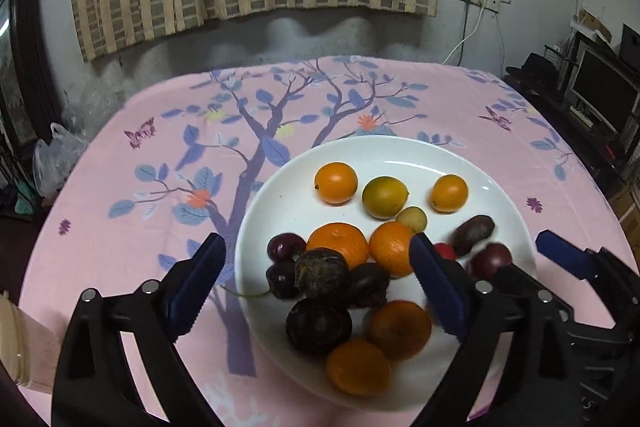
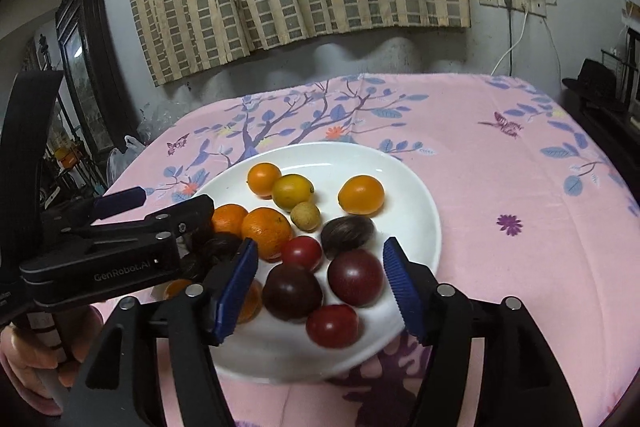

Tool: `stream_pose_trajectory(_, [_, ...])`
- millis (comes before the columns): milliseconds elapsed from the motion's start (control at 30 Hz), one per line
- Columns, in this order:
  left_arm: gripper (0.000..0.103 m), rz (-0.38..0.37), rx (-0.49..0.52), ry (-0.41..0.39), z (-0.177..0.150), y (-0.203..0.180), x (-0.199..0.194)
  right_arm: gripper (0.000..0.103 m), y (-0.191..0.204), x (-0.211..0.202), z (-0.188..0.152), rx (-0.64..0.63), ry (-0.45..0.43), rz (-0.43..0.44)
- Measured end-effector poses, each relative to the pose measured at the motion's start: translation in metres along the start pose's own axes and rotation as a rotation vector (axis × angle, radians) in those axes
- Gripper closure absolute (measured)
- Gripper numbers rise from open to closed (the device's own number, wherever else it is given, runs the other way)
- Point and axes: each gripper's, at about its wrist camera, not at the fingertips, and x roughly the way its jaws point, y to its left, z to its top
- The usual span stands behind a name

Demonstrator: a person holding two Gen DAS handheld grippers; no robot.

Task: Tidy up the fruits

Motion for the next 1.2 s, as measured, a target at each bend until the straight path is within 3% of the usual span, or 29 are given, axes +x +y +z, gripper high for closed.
stream_pose_trajectory(133, [0.007, -0.006, 0.027, -0.039, -0.018, -0.002, -0.04, 0.014, 0.006, -0.042, -0.013, -0.019, -0.036, 0.001])
stream_pose_trajectory(267, [0.005, -0.01, 0.043, -0.088, -0.045, -0.003, -0.084, 0.004, 0.013, -0.079, -0.04, -0.053, -0.042, -0.031])
stream_pose_trajectory(467, [0.005, -0.02, 0.058, -0.094, -0.105, -0.003, -0.134, 0.004, 0.014, -0.118, -0.089, -0.066, -0.026, -0.066])
stream_pose_trajectory(667, [0.005, 0.014, 0.046, -0.12, -0.148, 0.001, -0.152, 0.004, 0.019, -0.142, -0.125, -0.091, 0.017, -0.068])
stream_pose_trajectory(867, [0.005, 0.055, 0.049, -0.125, -0.157, 0.003, -0.156, 0.004, 0.033, -0.148, -0.131, -0.157, 0.003, -0.072])
stream_pose_trajectory(1200, [0.005, 0.039, 0.051, -0.124, -0.157, 0.003, -0.161, 0.004, 0.039, -0.139, -0.133, -0.198, 0.04, -0.103])
